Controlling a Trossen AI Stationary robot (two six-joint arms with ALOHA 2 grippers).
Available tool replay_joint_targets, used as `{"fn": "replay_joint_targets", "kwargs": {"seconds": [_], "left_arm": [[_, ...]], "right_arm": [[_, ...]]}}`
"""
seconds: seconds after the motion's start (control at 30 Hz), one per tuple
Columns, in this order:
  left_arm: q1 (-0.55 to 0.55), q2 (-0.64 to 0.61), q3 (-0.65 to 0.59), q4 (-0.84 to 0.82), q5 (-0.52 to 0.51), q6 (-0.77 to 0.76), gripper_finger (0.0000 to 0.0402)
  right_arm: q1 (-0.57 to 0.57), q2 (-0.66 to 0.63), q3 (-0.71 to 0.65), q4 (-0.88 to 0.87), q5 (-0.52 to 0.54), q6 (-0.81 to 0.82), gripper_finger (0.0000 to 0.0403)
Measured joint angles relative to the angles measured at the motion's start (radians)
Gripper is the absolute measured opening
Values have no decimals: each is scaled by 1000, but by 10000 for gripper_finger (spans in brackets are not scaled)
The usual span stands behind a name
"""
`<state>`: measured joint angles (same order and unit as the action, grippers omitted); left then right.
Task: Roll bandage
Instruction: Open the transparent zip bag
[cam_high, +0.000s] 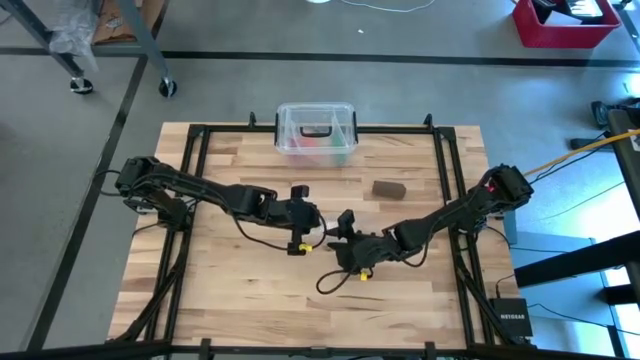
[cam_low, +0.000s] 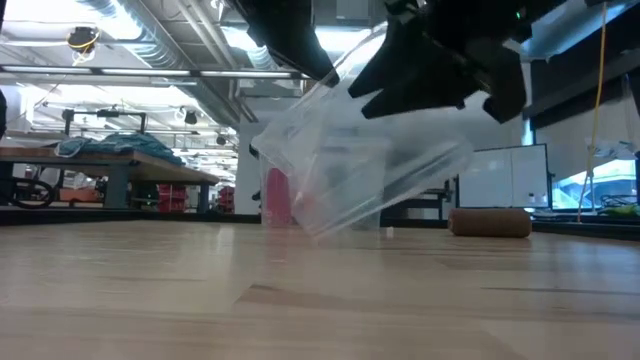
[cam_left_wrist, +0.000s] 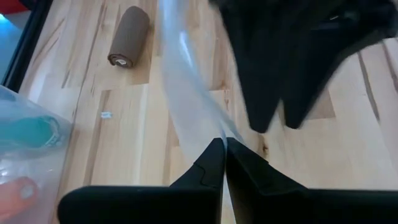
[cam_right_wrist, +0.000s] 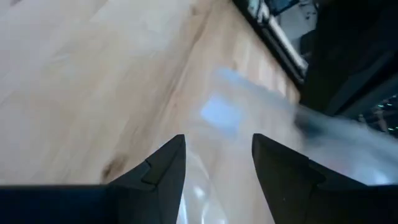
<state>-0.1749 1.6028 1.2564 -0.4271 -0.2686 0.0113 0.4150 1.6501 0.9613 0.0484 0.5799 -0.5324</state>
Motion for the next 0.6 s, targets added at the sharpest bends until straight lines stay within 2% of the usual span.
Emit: {"fn": "replay_joint_targets", "kwargs": {"seconds": [0.17, 0.27, 0.43, 0.6], "left_arm": [[0, 0, 0, 2, -1, -3, 5], [-1, 0, 0, 16, 1, 3, 5], [-13, 1, -1, 15, 8, 23, 5], [-13, 2, -2, 2, -7, 21, 5]], "right_arm": [[41, 0, 88, 12, 29, -95, 186], [24, -1, 116, 14, 29, -130, 186], [-50, 4, 118, -9, 15, -101, 186], [-54, 9, 119, -95, -12, -57, 186]]}}
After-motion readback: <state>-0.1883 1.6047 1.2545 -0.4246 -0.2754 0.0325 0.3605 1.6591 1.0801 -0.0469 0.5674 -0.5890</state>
